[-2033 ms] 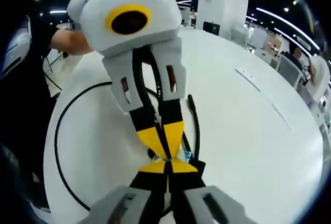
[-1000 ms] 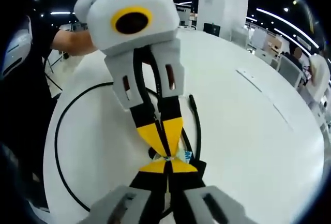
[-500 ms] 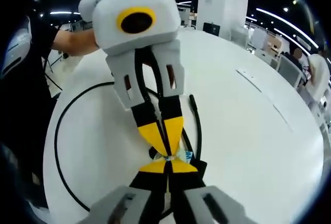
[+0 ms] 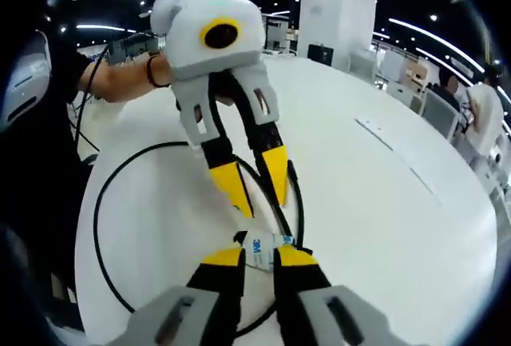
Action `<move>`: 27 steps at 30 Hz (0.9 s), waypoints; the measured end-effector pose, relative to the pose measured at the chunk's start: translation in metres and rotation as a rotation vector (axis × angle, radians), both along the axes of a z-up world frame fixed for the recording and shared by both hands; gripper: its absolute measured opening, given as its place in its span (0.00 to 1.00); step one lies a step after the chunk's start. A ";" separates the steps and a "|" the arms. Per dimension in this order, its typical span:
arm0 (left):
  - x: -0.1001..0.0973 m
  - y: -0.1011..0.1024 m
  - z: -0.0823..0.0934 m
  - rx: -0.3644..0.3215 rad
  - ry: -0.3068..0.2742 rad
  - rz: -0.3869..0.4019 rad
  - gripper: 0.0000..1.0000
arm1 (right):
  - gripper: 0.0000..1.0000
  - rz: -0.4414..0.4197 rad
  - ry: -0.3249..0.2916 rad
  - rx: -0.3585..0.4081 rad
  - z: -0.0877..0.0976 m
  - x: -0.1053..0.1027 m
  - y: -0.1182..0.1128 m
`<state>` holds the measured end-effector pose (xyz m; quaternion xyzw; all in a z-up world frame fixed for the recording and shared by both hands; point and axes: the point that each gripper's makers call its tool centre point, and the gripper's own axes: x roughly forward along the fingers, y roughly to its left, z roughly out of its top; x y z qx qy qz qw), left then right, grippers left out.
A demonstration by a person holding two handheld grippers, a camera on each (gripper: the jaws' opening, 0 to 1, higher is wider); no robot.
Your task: Find the charging cable on the desk, coil it up and secure with Velcro.
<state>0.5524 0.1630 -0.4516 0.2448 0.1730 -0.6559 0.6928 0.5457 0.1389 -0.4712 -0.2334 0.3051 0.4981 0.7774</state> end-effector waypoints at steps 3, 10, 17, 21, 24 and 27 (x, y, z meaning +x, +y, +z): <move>0.004 0.006 0.014 -0.042 -0.013 0.027 0.14 | 0.15 -0.009 -0.018 0.015 0.008 0.001 -0.001; 0.006 0.026 0.041 -0.111 -0.048 0.079 0.14 | 0.15 -0.038 -0.076 0.071 0.029 0.004 -0.005; 0.007 0.046 0.055 -0.184 -0.074 0.142 0.14 | 0.15 -0.074 -0.138 0.163 0.045 0.001 -0.003; 0.007 0.060 0.064 -0.253 -0.085 0.196 0.14 | 0.16 -0.101 -0.183 0.223 0.053 -0.003 -0.002; 0.006 0.070 0.069 -0.302 -0.089 0.229 0.15 | 0.16 -0.127 -0.238 0.284 0.062 -0.002 -0.002; 0.006 0.080 0.073 -0.341 -0.107 0.256 0.16 | 0.16 -0.150 -0.284 0.353 0.069 -0.001 -0.002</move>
